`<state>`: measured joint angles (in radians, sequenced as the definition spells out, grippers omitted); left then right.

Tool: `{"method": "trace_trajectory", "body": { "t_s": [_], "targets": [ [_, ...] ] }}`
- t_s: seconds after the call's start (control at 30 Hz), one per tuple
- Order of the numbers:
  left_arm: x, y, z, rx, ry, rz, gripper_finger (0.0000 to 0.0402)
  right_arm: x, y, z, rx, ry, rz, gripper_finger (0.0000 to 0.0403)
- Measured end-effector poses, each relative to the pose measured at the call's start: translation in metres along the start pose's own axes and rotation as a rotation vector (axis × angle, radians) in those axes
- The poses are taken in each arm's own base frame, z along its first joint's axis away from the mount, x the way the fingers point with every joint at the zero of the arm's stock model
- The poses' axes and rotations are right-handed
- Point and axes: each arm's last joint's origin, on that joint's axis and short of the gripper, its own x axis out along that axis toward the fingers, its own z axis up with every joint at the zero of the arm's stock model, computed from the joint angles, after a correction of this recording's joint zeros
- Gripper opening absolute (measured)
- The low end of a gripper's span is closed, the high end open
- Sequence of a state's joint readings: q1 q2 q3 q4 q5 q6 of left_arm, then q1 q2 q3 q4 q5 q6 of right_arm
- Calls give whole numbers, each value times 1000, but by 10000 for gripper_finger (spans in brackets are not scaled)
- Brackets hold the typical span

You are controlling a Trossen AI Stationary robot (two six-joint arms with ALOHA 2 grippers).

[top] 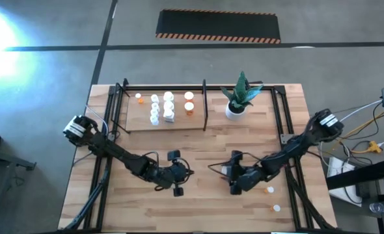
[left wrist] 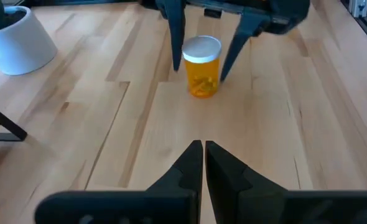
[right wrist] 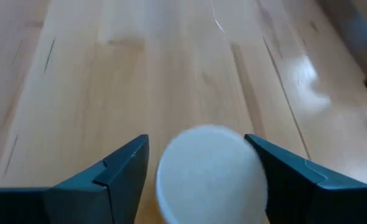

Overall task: Pick and place medicine bottles onto shelf by color
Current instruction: Put the small orange medicine container on the shelf

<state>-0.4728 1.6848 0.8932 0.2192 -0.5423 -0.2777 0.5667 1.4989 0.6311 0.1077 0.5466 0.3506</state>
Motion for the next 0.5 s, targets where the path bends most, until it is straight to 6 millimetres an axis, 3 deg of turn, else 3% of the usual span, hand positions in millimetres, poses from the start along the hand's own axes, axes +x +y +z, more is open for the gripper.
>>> {"method": "trace_trajectory", "body": {
  "t_s": [0.33,0.5],
  "targets": [
    [-1,-1,-1,28,4,-2,2,47,1,40,-143,-10,-66,187],
    [-4,-3,-3,43,17,-10,2,33,0,61,-146,-54,-31,170]
  ]
}}
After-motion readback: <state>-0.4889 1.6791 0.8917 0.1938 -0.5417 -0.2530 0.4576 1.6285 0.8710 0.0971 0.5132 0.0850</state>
